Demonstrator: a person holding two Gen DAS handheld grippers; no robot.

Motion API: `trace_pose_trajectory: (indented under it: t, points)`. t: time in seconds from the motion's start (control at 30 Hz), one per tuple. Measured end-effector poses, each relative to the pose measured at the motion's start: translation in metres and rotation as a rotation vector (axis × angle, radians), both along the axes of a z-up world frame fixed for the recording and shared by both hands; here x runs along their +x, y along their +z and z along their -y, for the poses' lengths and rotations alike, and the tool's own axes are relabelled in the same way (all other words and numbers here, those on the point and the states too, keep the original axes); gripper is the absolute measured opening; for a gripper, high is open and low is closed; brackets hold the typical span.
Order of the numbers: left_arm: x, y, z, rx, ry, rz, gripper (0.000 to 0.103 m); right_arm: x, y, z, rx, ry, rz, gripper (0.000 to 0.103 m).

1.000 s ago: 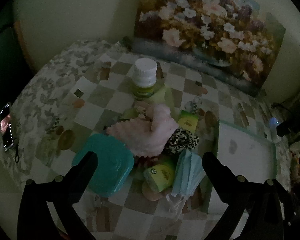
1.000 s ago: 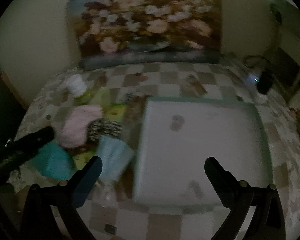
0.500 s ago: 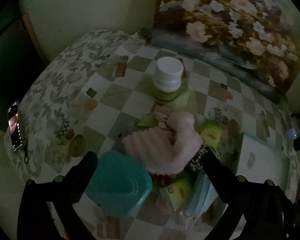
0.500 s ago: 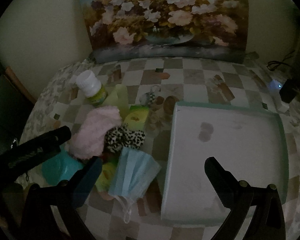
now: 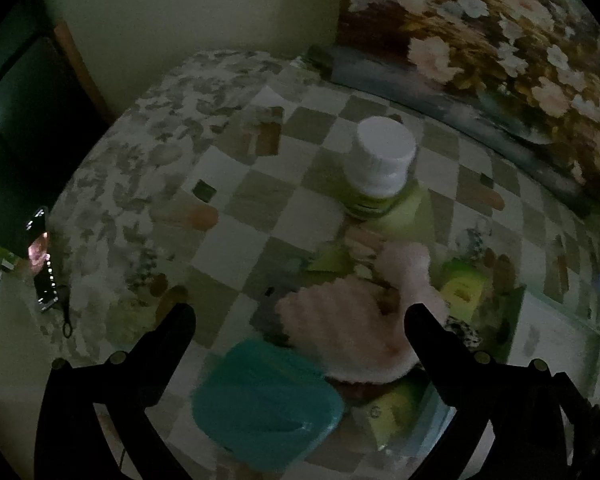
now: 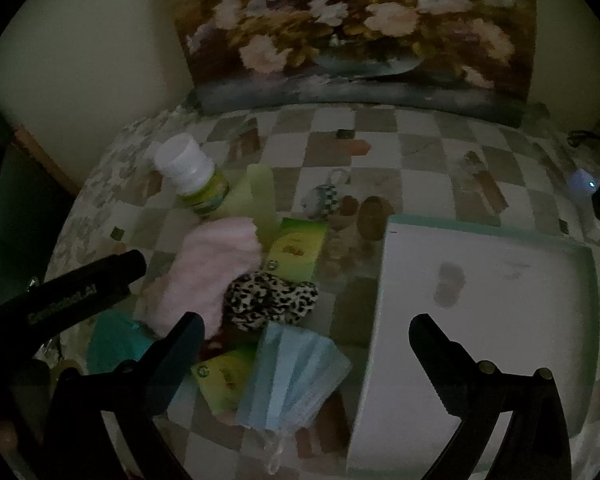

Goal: Organize soft objects
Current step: 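Move both grippers toward the pile of soft items beside the tray, then grasp the pink towel with the left gripper while the right gripper grasps the blue mask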

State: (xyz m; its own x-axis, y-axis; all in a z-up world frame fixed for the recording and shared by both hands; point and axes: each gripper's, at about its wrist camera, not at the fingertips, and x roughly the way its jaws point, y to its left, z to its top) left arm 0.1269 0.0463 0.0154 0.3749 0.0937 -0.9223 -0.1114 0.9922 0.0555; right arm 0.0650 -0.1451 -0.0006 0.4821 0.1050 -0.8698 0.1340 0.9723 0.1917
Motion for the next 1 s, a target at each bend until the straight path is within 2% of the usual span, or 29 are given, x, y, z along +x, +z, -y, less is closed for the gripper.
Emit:
trace_pose_trajectory:
  t: [0.17, 0.3, 0.47, 0.63, 0.8, 1.0]
  points:
    - [-0.001, 0.000, -0.005, 0.000, -0.005, 0.005, 0.103, 0.002, -0.005, -0.007, 0.007, 0.021, -0.022, 0.103]
    - [-0.002, -0.003, -0.009, -0.022, -0.006, -0.022, 0.103, -0.001, -0.009, -0.007, 0.018, 0.016, -0.033, 0.103]
    - [-0.001, -0.011, -0.005, -0.037, -0.028, -0.063, 0.103, -0.003, -0.023, -0.008, 0.056, 0.024, -0.084, 0.097]
    - [0.000, -0.017, -0.002, -0.073, -0.044, -0.096, 0.103, -0.006, -0.039, -0.011, 0.093, 0.047, -0.135, 0.086]
    - [0.003, -0.021, -0.001, -0.130, -0.049, -0.107, 0.103, -0.003, -0.057, -0.012, 0.123, 0.046, -0.182, 0.083]
    - [0.004, -0.022, 0.016, -0.117, -0.110, -0.098, 0.103, 0.000, -0.070, -0.009, 0.180, 0.033, -0.218, 0.079]
